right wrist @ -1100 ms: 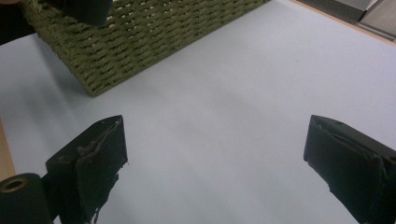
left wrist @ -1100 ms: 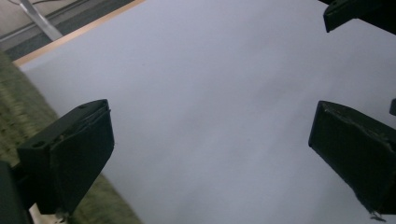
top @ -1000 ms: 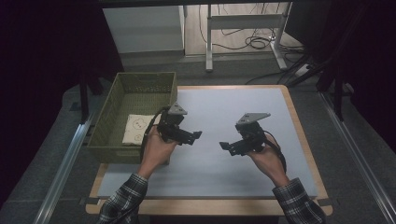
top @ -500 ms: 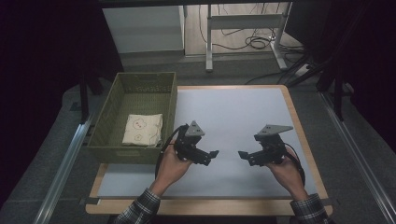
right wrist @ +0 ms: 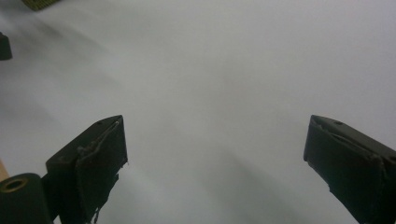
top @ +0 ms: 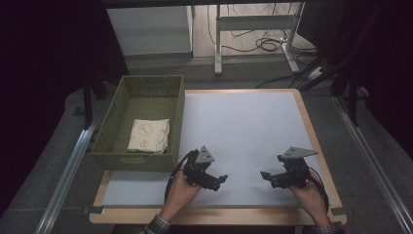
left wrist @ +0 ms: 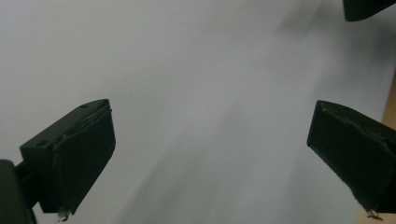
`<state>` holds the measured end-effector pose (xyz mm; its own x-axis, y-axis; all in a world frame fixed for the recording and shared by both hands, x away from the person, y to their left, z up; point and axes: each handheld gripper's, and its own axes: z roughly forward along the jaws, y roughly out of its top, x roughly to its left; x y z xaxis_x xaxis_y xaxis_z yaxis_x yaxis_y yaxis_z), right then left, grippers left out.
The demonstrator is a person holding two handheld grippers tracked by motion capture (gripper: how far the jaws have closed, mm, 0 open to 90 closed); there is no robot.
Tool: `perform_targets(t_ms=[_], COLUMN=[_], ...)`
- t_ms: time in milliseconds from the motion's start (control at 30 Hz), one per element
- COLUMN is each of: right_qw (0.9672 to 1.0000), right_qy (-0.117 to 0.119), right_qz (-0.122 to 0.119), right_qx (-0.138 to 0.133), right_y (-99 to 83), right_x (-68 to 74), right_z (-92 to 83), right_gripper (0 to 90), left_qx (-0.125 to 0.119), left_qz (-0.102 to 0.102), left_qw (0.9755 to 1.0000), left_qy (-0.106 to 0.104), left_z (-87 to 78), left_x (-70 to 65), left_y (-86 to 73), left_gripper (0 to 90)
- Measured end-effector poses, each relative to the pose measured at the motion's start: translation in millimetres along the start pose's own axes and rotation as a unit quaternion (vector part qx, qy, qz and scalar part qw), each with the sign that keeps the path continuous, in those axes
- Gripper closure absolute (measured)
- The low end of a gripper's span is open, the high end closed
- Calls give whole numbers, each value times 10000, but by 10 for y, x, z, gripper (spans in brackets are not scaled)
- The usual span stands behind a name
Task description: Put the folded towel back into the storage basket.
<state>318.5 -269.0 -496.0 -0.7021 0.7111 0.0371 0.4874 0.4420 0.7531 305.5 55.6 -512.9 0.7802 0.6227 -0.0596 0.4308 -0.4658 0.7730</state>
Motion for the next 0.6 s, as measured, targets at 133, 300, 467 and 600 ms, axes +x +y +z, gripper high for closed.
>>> perform_targets(t_ms=[133,300,467,600], right_qw=[9999,9996,9990,9985], right_qy=[-70,-187,-353,-430], right_qz=[80,68,-48,-132], right_qx=[108,203,272,298], right_y=[-161,-303,-304,-309], right_x=[-26,-53,-19,0], right_z=[83,179,193,203], right_gripper=[62,62,62,62], left_qx=[250,593,578,556], left_qz=[-11,-37,-58,-49], left_qw=[9996,9980,9980,9981], left_qy=[135,225,249,266], left_z=[68,196,195,197], left_x=[29,44,38,32], left_y=[-140,-257,-260,-265], left_gripper=[13,5,9,10])
